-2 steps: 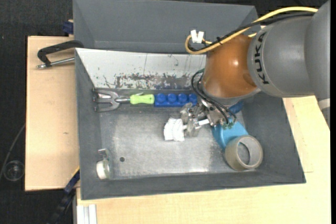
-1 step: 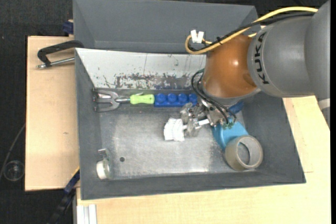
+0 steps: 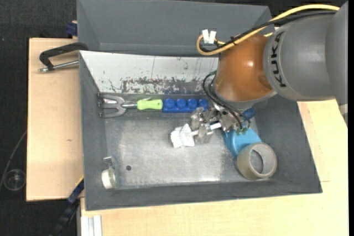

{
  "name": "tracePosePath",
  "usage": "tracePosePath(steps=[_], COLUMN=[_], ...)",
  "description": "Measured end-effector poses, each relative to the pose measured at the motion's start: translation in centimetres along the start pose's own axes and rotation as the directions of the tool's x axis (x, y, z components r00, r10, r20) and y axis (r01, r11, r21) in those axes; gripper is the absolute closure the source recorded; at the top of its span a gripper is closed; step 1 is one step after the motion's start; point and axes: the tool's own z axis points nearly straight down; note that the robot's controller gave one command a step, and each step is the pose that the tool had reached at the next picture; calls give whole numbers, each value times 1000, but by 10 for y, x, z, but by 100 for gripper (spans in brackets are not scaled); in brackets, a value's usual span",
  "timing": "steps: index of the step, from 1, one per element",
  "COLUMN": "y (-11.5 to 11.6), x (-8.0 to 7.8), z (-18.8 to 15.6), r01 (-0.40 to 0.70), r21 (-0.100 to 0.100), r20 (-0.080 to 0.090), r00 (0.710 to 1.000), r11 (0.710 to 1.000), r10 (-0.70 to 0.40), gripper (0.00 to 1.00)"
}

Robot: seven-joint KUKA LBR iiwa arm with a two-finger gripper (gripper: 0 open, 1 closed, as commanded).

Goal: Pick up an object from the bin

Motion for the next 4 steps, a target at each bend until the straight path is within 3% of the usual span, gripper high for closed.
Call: tracePosePath(steps=[4], y=[0], x=[-2], z=[-36], r01=[0], r21=[2], r20=[7], r00=[1000], r11=[1000], r10=[0], gripper=[100])
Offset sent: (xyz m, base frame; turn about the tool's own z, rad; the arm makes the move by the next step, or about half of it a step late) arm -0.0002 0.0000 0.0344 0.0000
